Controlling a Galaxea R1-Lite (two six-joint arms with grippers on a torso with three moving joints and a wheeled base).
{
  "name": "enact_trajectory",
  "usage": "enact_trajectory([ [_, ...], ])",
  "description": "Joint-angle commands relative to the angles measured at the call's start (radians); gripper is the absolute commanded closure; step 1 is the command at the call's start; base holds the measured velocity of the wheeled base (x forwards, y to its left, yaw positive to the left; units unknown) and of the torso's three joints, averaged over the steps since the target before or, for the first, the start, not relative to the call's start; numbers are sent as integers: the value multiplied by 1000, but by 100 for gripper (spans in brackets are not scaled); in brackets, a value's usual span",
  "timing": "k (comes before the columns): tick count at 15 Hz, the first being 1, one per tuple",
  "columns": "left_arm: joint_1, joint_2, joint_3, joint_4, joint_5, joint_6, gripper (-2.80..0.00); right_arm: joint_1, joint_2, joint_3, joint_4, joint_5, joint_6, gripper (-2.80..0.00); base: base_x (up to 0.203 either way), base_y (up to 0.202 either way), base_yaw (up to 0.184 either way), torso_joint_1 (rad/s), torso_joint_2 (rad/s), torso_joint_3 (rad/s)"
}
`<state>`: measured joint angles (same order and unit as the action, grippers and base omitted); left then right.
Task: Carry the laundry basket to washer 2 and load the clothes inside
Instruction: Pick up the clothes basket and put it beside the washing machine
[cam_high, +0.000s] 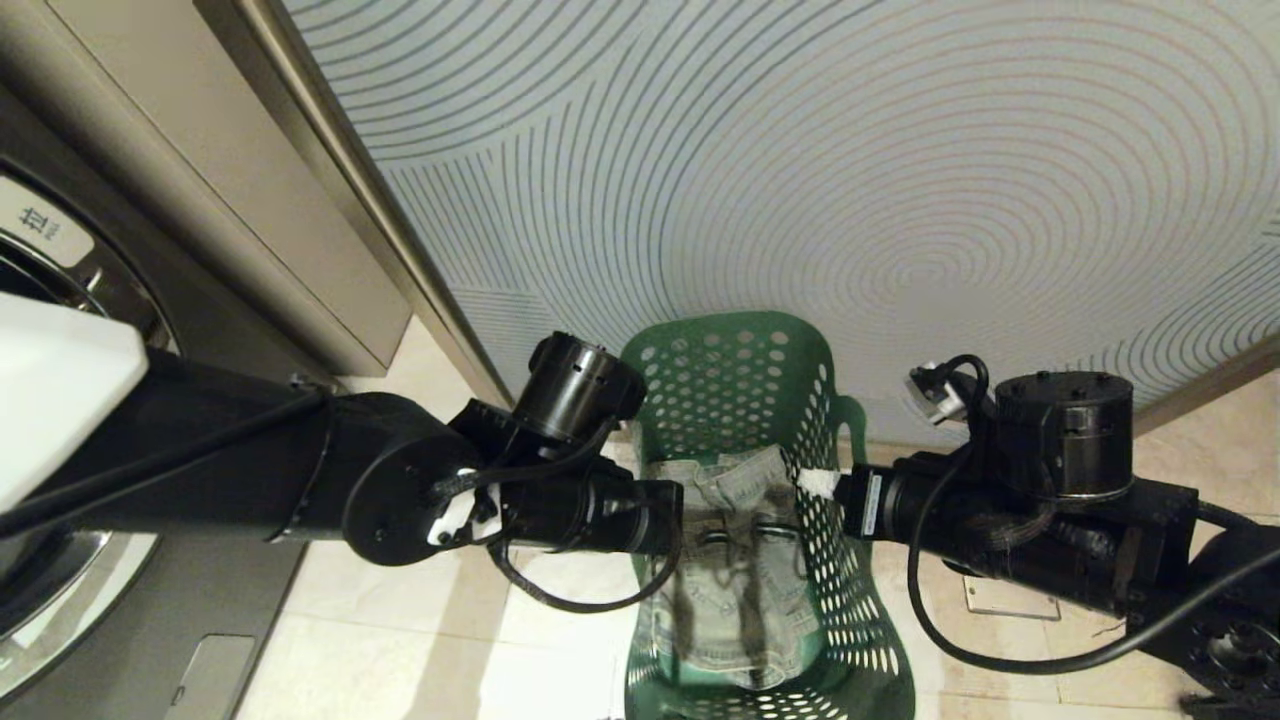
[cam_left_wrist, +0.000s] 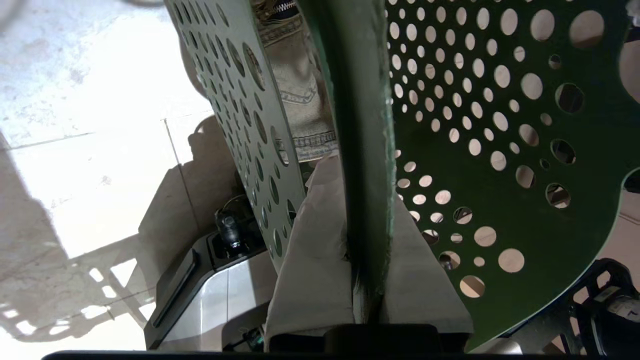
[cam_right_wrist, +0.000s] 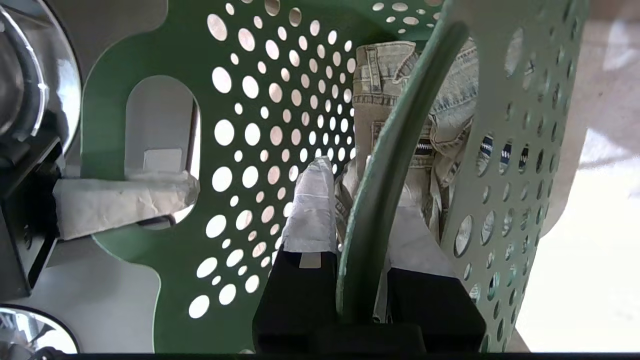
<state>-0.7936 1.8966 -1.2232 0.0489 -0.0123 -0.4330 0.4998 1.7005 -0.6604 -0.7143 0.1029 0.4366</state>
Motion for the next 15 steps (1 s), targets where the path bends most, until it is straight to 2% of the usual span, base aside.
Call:
enact_trajectory([
  [1,1,-5,1,0,0,-3,0,0,-3,-2,-4,-2,2,0,0,0,0,1,5,178],
  [8,2,-25,1,3,-1,-3,0,3,-35,-33,69,-5,1,0,0,0,0,2,1,200],
  [15,2,-19,-1,-1,-1,-4,0,5,-45,-41,85,-5,-2,0,0,0,0,2,4,202],
])
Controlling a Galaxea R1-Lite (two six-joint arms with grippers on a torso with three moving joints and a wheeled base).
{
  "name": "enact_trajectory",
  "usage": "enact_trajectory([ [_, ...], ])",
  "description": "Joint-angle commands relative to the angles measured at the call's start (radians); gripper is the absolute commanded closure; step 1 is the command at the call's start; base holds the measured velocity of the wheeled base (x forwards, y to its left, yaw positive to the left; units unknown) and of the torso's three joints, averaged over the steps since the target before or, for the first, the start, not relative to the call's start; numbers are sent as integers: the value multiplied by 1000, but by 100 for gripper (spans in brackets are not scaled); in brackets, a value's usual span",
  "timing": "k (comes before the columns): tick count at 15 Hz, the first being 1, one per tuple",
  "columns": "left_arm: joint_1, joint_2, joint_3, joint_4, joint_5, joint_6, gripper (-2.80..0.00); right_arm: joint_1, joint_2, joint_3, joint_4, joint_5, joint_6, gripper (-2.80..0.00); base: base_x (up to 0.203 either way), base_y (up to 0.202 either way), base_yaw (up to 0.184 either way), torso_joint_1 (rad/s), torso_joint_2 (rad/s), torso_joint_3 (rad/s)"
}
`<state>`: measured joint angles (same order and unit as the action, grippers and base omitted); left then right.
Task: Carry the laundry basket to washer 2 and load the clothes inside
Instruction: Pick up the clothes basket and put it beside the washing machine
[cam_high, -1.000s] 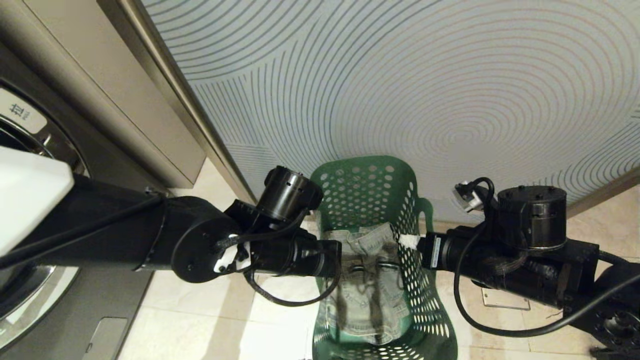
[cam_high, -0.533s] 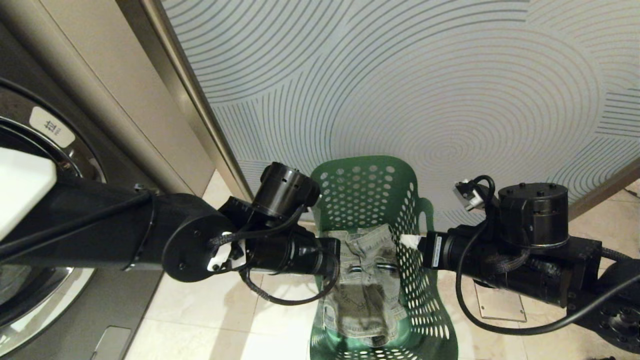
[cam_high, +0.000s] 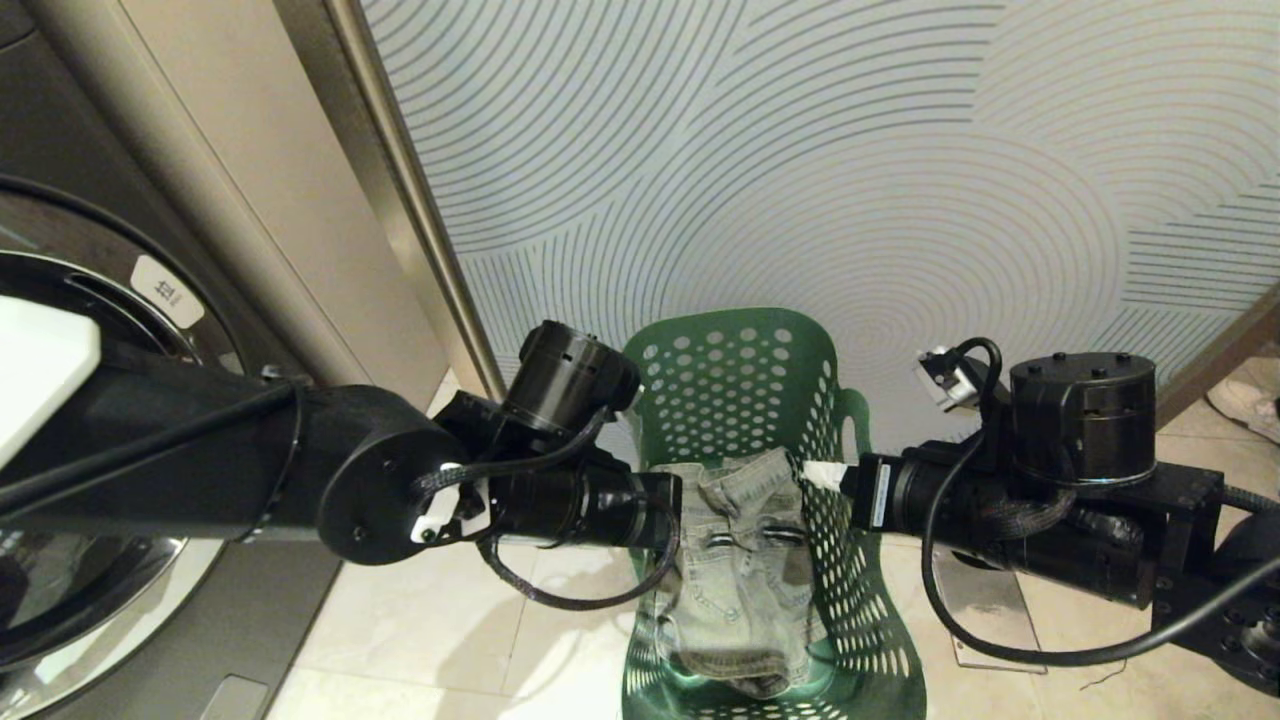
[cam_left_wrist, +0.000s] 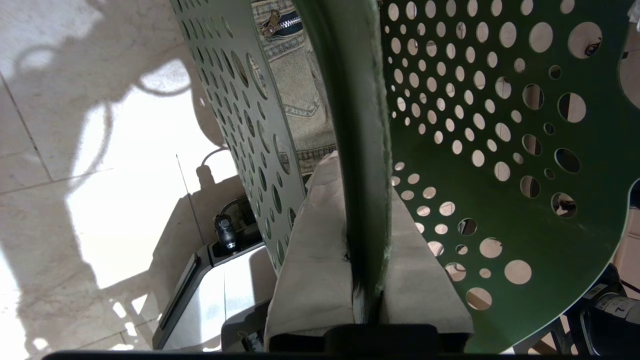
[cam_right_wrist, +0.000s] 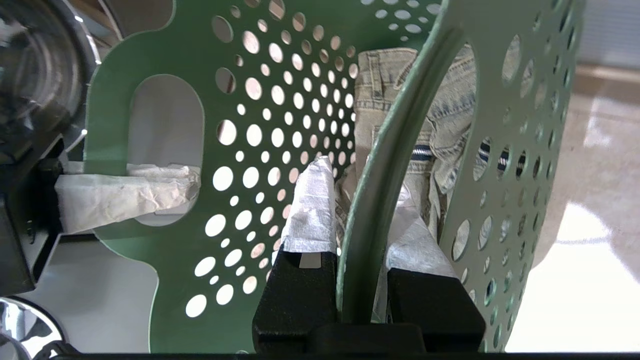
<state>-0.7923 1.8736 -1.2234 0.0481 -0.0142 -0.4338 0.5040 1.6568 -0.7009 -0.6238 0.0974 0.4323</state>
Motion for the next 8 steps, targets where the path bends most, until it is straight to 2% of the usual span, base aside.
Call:
enact_trajectory([
  [1,1,6,1,-1,-1,-3,0,-1,-2,0,-5,1,2,0,0,0,0,-1,4,208],
  [8,1,15,-1,-4,-1,-3,0,-1,4,-11,-1,1,2,0,0,0,0,0,1,199],
])
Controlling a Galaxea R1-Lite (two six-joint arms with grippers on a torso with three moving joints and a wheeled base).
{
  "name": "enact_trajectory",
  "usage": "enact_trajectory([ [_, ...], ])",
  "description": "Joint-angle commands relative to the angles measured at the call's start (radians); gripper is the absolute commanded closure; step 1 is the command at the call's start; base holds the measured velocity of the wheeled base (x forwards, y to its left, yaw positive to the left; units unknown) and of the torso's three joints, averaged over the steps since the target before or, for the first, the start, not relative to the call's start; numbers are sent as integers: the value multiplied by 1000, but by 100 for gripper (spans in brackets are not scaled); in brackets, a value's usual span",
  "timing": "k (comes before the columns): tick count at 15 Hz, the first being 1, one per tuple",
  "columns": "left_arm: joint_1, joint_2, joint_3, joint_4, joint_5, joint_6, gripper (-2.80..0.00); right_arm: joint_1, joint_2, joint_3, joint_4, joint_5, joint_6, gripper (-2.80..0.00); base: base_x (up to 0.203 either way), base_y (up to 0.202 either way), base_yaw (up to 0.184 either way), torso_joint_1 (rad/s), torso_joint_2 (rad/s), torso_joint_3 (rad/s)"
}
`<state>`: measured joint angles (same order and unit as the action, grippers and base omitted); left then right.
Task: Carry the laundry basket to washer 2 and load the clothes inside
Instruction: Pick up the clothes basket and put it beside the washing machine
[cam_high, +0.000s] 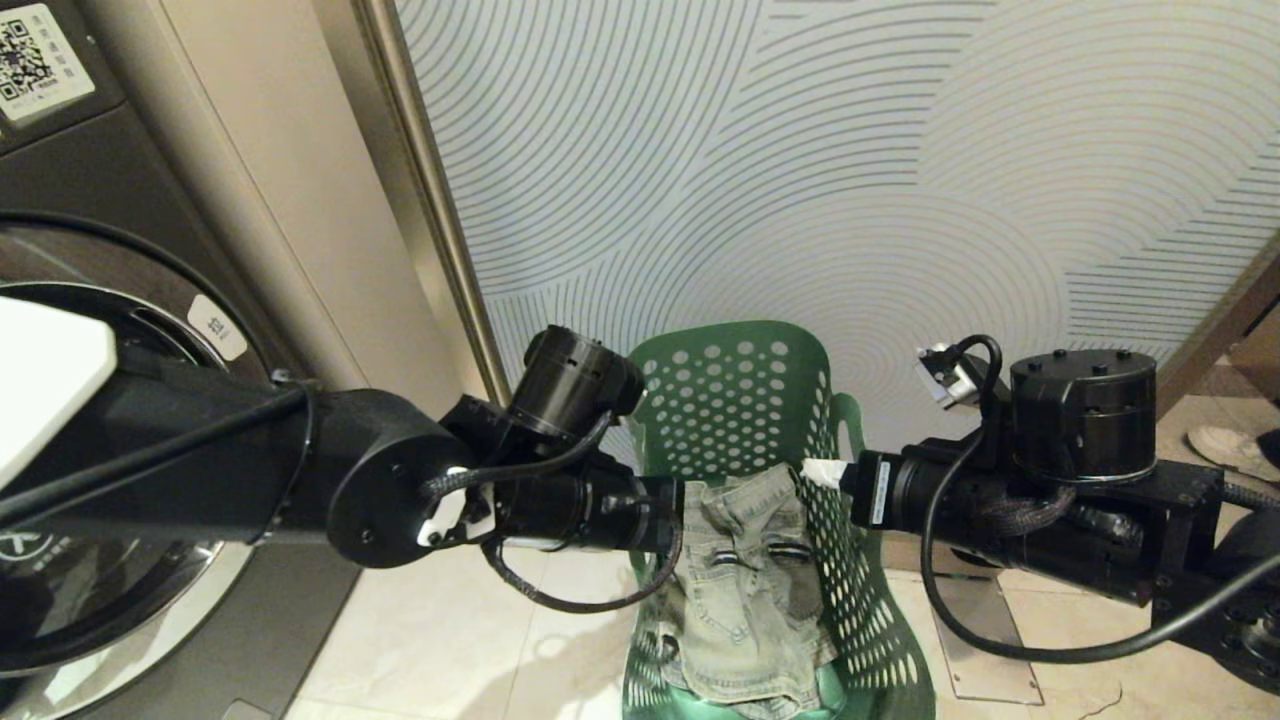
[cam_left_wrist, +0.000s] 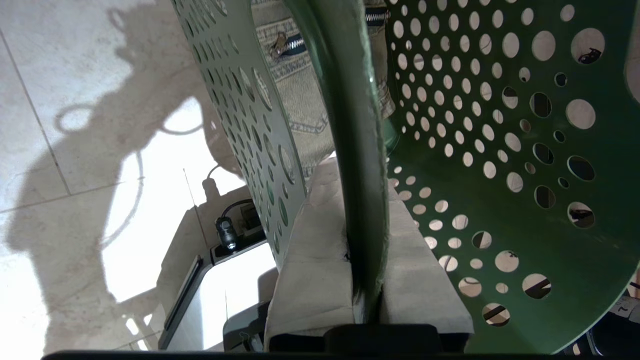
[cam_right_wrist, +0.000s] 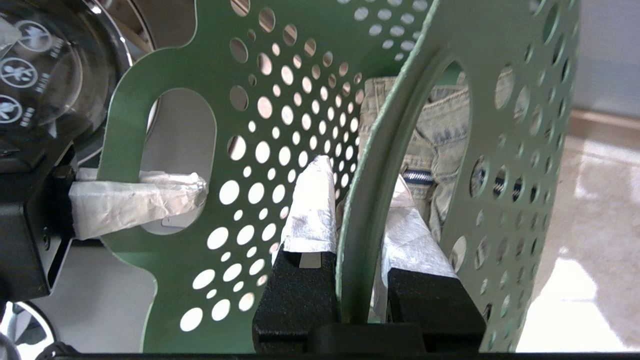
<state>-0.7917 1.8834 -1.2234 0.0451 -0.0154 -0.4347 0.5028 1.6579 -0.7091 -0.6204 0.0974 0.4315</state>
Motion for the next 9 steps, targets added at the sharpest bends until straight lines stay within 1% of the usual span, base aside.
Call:
enact_trajectory([
  [1,0,5,-1,-1,0,-3,0,2,3,-4,-4,1,3,0,0,0,0,3,6,200],
  [9,-1,3,1,-1,0,-3,0,2,3,-4,-5,2,3,0,0,0,0,2,0,202],
])
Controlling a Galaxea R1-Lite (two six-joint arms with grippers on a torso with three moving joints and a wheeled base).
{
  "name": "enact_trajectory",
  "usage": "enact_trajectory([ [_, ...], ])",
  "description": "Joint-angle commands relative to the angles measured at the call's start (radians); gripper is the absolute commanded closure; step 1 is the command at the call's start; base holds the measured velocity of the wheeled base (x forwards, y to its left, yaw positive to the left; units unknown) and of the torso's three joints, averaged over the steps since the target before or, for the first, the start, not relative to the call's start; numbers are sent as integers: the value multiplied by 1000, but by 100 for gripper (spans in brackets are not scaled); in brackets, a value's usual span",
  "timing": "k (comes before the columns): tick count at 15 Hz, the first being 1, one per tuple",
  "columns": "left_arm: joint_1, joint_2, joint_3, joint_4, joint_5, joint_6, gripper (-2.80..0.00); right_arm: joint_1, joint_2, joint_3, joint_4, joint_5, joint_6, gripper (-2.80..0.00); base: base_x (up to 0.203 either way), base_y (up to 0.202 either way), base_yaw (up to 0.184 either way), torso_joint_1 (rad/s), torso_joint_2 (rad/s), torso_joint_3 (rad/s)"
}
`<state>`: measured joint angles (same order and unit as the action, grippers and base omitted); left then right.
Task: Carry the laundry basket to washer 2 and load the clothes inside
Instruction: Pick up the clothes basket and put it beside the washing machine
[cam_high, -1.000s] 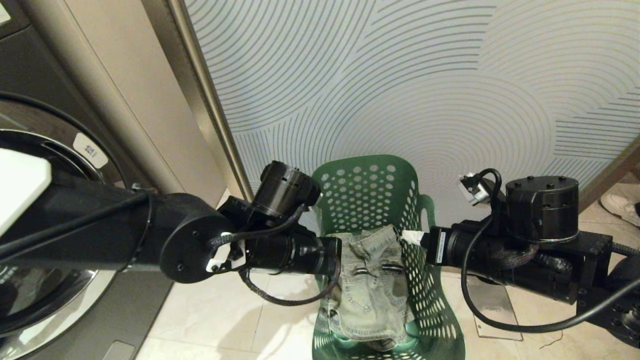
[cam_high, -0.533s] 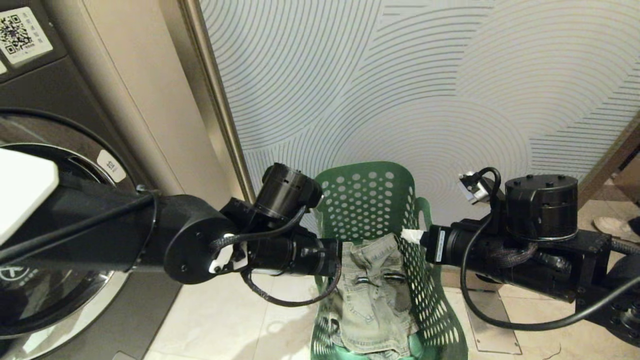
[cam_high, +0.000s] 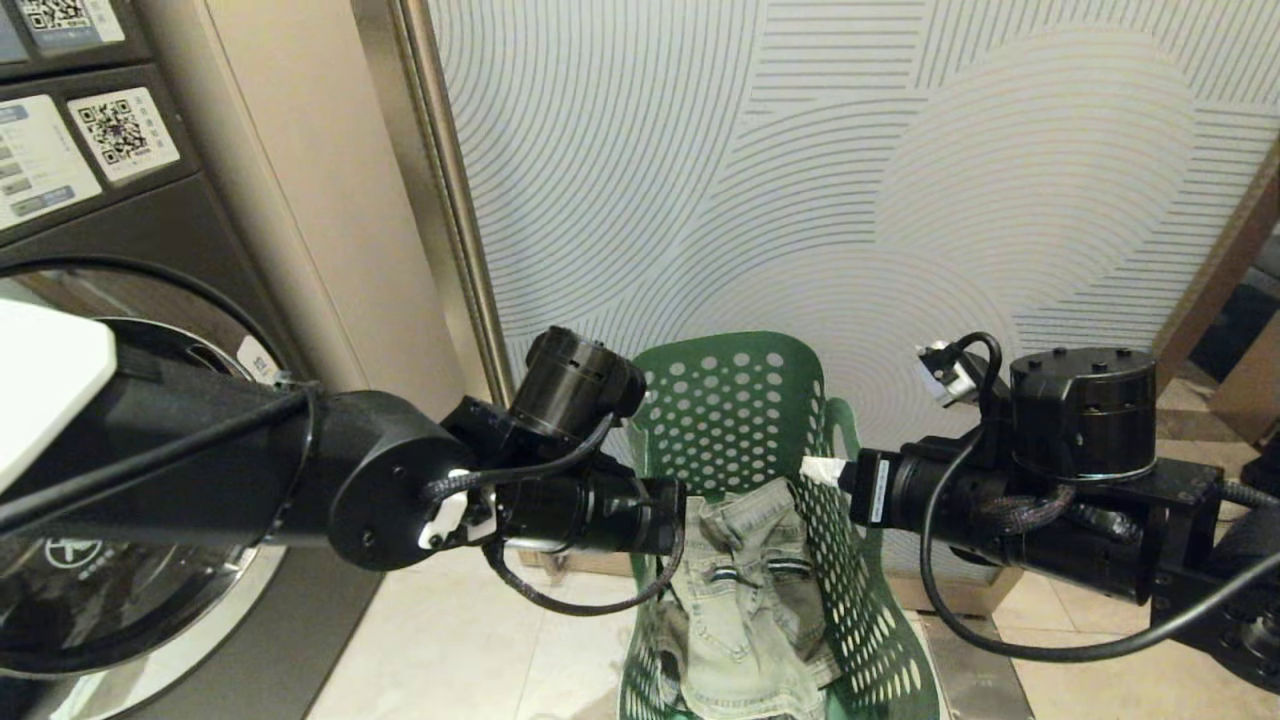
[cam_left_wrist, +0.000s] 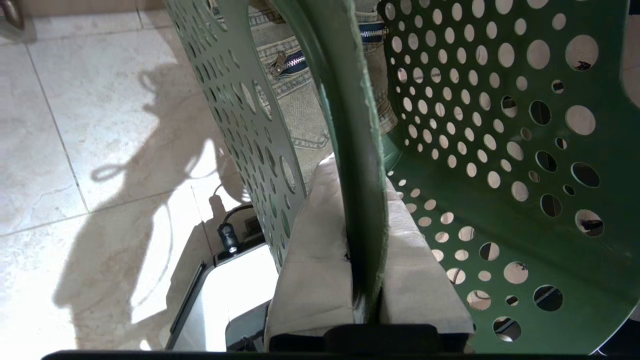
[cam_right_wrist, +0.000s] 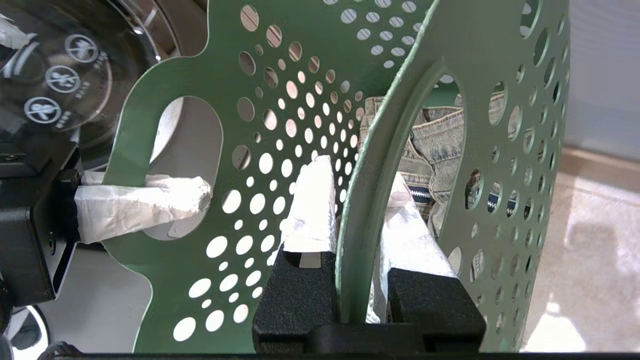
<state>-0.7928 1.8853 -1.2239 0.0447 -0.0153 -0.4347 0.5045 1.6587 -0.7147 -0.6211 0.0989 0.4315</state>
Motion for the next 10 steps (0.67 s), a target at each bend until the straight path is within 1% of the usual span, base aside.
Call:
enact_trajectory([
  [1,0,1,1,0,0,-3,0,0,3,1,-5,1,3,0,0,0,0,2,0,199],
  [6,0,-2,6,-2,-2,-3,0,0,3,5,-4,1,3,0,0,0,0,0,0,200],
  [10,-5,0,4,-2,-3,-3,0,14,4,17,-3,-2,-39,0,0,0,0,2,1,75],
])
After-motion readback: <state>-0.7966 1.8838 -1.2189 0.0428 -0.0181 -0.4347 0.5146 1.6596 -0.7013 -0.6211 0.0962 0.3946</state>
